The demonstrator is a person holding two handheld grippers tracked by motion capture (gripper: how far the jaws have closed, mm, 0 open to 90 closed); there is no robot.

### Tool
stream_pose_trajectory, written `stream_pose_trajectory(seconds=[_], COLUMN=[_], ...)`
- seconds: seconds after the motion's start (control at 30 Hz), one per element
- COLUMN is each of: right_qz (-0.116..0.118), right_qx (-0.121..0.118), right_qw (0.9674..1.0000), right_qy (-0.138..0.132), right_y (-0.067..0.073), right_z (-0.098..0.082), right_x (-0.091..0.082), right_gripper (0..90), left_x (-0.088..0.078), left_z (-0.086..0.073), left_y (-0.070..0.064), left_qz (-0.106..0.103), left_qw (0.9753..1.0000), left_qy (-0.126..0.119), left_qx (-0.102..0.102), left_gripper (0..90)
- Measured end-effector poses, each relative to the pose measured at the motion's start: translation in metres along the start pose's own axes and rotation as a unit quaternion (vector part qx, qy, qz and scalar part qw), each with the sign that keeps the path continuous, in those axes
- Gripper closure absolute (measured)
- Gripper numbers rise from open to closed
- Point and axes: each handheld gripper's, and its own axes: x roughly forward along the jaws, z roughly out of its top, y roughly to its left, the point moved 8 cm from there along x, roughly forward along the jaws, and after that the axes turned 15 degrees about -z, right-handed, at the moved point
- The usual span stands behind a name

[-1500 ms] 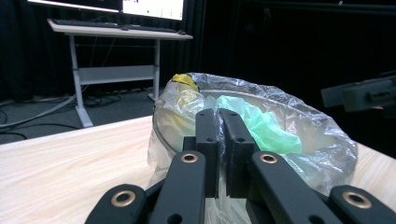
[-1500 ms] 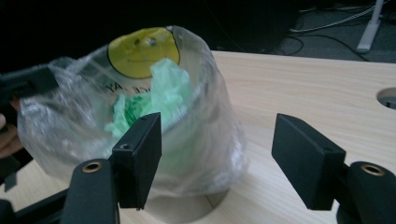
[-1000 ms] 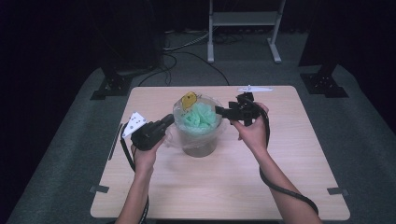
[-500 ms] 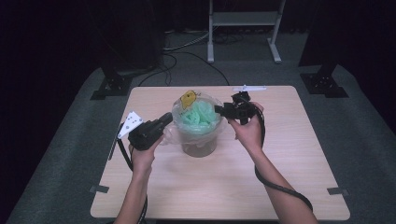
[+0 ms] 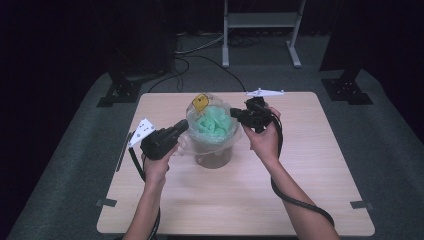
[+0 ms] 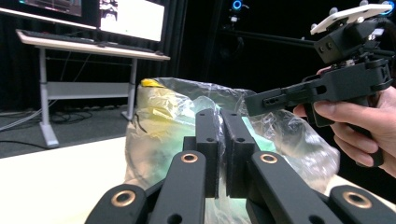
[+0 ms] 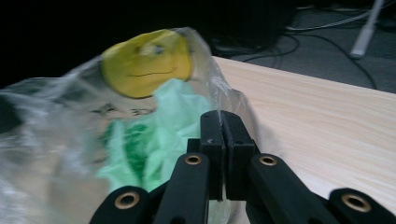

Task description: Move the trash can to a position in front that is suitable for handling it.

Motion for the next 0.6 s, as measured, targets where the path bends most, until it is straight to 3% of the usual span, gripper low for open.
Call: stream_pose_trajectory(seconds=[0.17,0.4,0.6], right_qz=[0.039,0.11,0.136], right_qx=[-0.018,0.011,0.025], right_qw=[0.999,0.9926,0.9882], right_qy=[0.013,0.05,0.065], right_y=[0.018,0.034,0.042], right_z=[-0.001,-0.009,-0.014], right_x=[-0.006,-0.002,0.003], right_gripper=[89.0,89.1,89.2], left_x=[0.008,0.024,0.03], left_z=[-0.001,-0.011,-0.016], left_y=[-0.006,-0.014,-0.017], left_qz=[-0.011,-0.027,-0.034], left_qw=[0.9999,0.9995,0.9991], left_qy=[0.001,0.017,0.025], left_qx=[0.004,-0.002,-0.001], left_gripper=[86.7,86.7,86.7])
